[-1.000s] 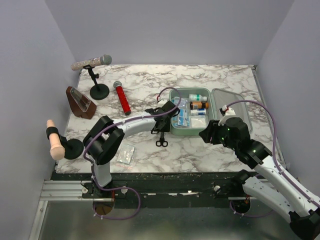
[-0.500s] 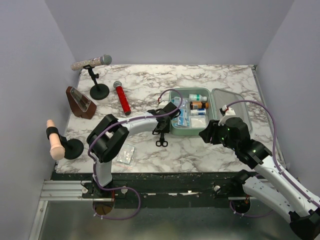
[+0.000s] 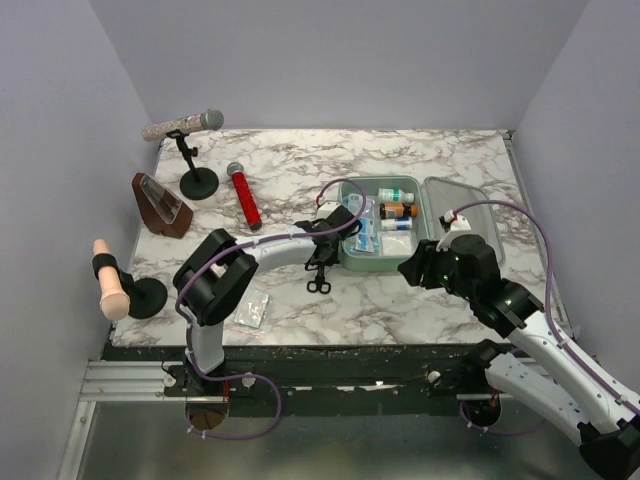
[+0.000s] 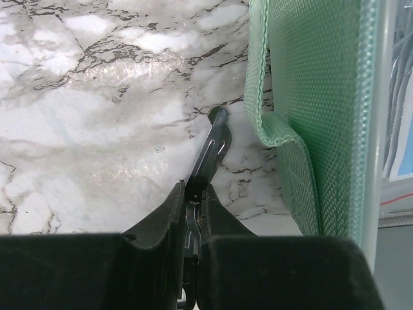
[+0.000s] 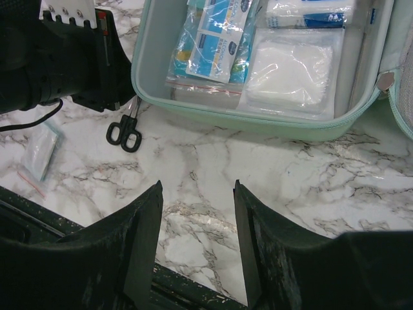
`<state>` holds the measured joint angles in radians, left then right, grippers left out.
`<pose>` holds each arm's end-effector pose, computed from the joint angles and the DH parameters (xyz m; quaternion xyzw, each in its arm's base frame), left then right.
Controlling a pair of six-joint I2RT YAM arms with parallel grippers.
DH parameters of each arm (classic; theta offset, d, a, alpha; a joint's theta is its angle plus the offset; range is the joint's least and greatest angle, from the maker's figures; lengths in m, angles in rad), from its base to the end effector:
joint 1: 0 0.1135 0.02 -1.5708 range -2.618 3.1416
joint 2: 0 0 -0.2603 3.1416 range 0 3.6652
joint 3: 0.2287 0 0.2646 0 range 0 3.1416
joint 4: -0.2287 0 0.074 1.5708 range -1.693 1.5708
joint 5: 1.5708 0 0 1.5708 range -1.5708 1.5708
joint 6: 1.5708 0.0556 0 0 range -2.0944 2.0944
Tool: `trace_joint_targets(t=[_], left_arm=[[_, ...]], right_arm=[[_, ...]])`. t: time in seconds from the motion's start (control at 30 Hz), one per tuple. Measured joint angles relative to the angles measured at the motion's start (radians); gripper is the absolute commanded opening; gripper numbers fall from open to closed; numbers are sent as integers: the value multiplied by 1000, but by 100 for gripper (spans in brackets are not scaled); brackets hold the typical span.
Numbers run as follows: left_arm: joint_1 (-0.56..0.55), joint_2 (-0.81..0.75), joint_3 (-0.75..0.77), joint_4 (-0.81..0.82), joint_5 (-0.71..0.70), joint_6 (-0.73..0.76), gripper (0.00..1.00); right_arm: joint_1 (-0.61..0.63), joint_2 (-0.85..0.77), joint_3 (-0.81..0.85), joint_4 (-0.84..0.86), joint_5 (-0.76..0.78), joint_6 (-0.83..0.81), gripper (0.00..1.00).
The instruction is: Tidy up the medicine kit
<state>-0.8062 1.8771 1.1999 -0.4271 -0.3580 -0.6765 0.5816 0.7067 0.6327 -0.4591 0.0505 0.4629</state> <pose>0.2865 -0.2706 0.1343 0.0210 0.9580 -0.0258 0.2847 0.1645 0.1048 0.2575 -0.0390 0.8673 0.2283 0.4406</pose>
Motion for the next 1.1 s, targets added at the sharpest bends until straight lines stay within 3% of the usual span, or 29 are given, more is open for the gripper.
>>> trace_joint_targets(t=[0.27, 0.83, 1.1], left_arm=[[0, -8, -5, -7, -1, 2, 8], [2, -90, 0, -97, -18, 7, 8], [2, -143, 76, -168, -33, 18, 8]], right_arm=[[0, 0, 0, 0, 0, 0, 57], [0, 0, 0, 0, 0, 0, 57], [0, -1, 0, 0, 0, 0, 57]])
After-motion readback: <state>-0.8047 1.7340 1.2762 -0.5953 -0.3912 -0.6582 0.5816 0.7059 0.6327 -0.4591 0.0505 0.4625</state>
